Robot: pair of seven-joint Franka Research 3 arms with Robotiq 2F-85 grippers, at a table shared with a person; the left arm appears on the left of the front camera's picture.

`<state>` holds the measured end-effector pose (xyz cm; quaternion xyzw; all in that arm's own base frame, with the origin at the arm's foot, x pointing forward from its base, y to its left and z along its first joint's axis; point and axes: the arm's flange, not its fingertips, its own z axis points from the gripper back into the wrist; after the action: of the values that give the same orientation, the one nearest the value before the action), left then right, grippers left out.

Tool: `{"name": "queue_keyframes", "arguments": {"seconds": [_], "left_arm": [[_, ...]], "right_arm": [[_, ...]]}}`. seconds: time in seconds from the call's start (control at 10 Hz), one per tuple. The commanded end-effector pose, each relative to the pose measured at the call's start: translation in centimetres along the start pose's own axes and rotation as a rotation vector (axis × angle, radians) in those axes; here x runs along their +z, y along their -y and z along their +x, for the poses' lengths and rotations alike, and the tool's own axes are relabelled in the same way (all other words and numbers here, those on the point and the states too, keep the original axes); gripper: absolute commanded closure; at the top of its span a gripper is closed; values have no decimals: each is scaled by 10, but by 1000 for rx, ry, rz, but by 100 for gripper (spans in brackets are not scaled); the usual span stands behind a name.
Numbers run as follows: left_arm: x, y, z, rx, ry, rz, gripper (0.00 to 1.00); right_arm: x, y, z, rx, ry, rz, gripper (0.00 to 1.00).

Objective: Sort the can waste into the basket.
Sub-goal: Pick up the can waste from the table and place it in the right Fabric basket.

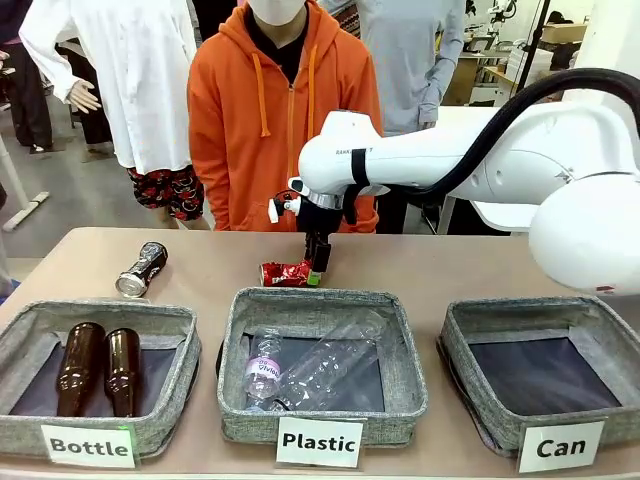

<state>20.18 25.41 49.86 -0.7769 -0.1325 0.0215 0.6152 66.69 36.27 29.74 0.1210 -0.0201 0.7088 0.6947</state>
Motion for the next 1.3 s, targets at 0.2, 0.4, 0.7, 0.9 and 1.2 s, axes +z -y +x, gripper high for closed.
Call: {"name": "queue_keyframes", "arguments": {"seconds": [0.2,0.4,0.7,0.9,1.2], "left_arm": [[-83,-83,1,163,-210,193,0],[-119,-122,-4,231,-300,292,0],[-107,-120,2,244,-261,230,0],[-107,-120,2,244,-261,230,0],[-107,-120,2,244,-261,230,0]], "right_arm": [[5,8,7,6,27,18,0],[5,9,7,-11,22,20,0],[4,9,6,-15,9,30,0],[2,11,10,14,9,56,0],[-9,18,16,96,22,109,68]]}}
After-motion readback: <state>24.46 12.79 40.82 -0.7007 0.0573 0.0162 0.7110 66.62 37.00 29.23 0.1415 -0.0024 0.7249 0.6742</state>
